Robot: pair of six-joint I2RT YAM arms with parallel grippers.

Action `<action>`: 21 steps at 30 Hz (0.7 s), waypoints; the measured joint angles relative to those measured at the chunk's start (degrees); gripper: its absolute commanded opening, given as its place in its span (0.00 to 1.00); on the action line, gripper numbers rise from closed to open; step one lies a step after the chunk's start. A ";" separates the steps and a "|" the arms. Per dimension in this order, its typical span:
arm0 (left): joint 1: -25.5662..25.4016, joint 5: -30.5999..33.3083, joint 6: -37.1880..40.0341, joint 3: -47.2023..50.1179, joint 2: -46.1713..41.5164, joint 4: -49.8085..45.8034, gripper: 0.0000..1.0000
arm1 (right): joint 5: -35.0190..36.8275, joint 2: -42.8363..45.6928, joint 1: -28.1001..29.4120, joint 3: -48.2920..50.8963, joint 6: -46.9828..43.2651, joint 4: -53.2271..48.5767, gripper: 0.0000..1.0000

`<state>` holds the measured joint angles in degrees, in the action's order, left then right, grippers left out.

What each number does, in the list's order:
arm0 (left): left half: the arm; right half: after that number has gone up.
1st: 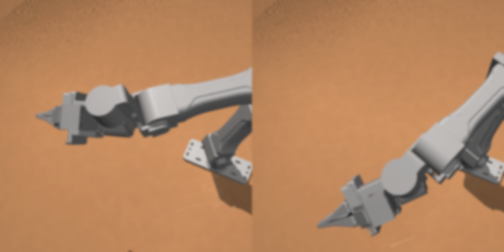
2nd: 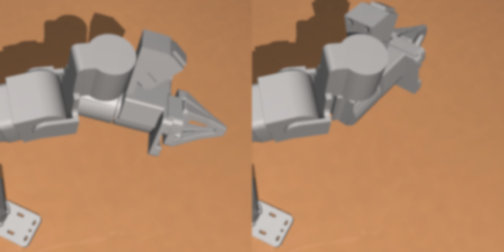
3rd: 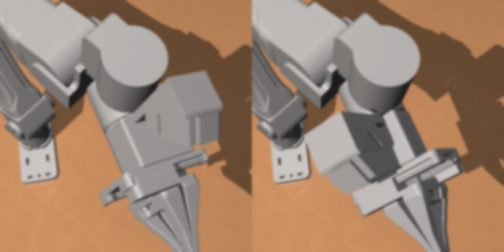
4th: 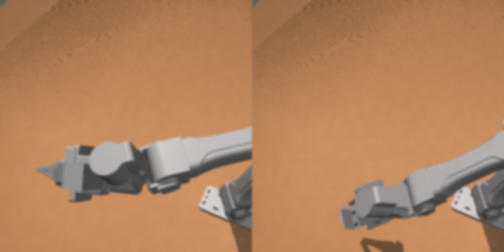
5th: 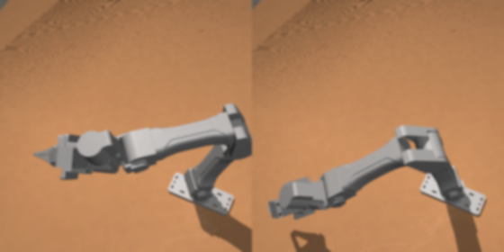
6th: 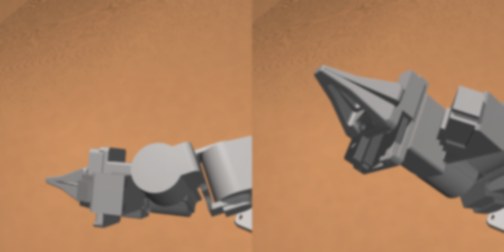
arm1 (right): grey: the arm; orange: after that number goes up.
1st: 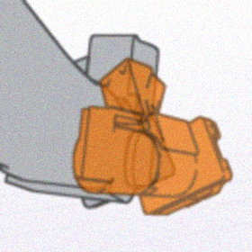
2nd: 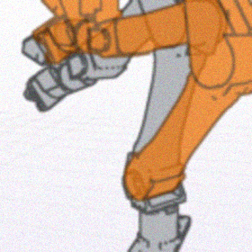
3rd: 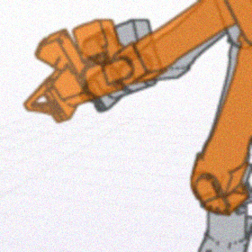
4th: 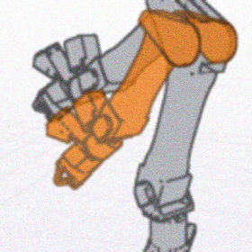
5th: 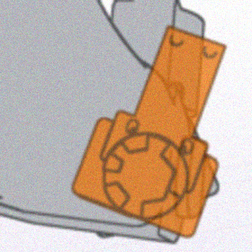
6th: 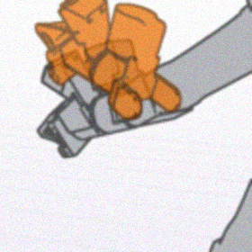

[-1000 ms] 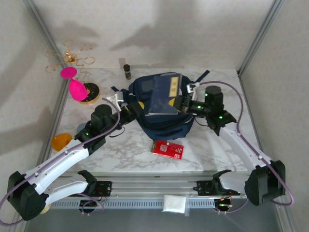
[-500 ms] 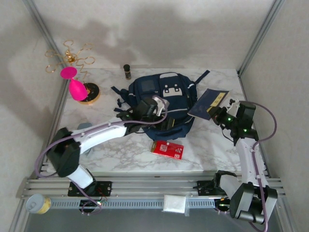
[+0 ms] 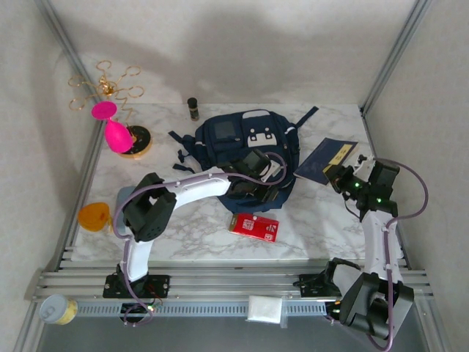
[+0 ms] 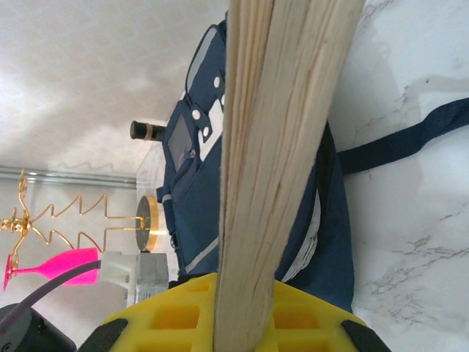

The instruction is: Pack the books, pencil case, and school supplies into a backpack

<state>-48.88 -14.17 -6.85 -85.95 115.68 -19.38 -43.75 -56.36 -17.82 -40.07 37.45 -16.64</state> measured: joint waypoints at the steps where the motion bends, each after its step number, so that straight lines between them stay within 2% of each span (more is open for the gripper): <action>1: 0.00 0.35 0.24 -0.50 0.37 -0.50 0.40 | 0.00 0.00 -0.04 0.26 -0.33 -0.11 0.00; 4: 0.07 1.01 1.07 -1.14 0.50 -1.16 0.29 | -0.26 0.00 -0.04 0.57 -1.60 -0.94 0.00; 9: 0.26 1.57 1.68 -2.16 0.50 -1.68 0.19 | -0.90 0.00 -0.04 0.57 -4.00 -2.82 0.00; 15: 0.37 2.05 2.10 -4.39 -0.83 -4.37 0.00 | -0.92 0.26 -0.04 -0.09 -5.57 -6.91 0.00; 21: 1.05 6.56 1.73 -7.67 -5.46 -5.84 0.00 | 0.68 3.34 1.95 -1.88 -5.77 -10.58 0.00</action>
<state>-47.83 -7.62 -5.13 -93.62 110.21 -25.21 -43.07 -53.01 -15.88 -41.95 31.68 -27.22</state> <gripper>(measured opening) 0.062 0.120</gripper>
